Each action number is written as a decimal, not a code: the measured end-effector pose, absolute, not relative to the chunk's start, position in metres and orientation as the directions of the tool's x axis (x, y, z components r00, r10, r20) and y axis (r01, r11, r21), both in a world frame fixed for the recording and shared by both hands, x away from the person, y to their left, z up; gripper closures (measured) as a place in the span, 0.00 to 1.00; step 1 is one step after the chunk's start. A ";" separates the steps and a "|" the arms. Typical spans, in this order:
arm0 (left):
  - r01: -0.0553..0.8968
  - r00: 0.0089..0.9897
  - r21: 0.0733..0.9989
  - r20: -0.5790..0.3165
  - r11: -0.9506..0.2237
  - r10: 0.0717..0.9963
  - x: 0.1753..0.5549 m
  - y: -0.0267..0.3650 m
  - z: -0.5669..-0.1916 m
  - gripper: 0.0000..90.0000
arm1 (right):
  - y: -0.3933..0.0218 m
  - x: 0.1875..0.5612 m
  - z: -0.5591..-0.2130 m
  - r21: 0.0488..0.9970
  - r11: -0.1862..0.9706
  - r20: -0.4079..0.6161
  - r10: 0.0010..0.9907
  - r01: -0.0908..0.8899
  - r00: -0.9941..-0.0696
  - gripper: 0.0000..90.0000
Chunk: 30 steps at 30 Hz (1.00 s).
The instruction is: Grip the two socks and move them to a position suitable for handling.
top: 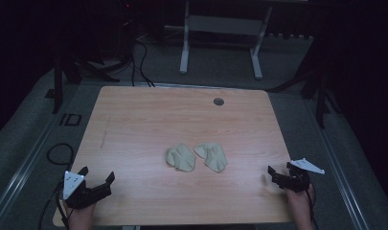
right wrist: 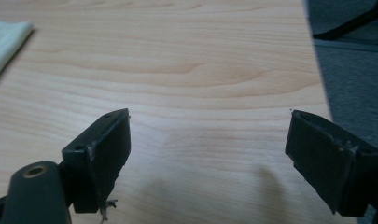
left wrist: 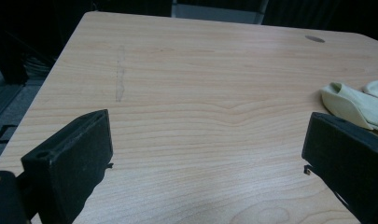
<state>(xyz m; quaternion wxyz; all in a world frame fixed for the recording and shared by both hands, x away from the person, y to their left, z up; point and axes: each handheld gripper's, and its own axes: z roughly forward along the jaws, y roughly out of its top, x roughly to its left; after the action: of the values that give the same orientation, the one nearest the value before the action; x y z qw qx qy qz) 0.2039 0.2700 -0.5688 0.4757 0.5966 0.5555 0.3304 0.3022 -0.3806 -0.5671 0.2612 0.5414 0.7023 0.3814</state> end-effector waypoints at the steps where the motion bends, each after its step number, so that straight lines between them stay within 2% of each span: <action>1: 0.349 0.161 0.934 -0.136 0.073 0.978 0.204 0.270 -0.569 0.02 | -0.380 0.303 -0.568 0.808 0.141 0.045 0.953 0.573 -0.298 0.15; 4: 0.353 0.164 0.933 -0.133 0.068 0.977 0.204 0.269 -0.569 0.02 | -0.376 0.305 -0.568 0.796 0.187 0.035 0.936 0.576 -0.351 0.15; 20: 0.374 0.218 0.927 -0.127 0.037 0.968 0.205 0.258 -0.569 0.02 | -0.361 0.310 -0.557 0.764 0.210 0.089 0.902 0.610 -0.422 0.15; 22: 0.386 0.205 0.922 -0.121 0.033 0.971 0.206 0.255 -0.569 0.02 | -0.357 0.313 -0.554 0.757 0.205 0.117 0.891 0.621 -0.438 0.15; 30: 0.417 0.155 0.908 -0.116 0.041 0.981 0.207 0.251 -0.571 0.02 | -0.332 0.323 -0.548 0.721 0.259 0.121 0.866 0.642 -0.486 0.15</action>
<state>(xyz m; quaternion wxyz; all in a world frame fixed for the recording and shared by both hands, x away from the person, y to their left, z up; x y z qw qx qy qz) 0.2074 0.2510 -0.5713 0.4453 0.6157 0.5677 0.3166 0.3231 -0.3323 -0.5483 0.1516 0.4840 0.7789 0.3690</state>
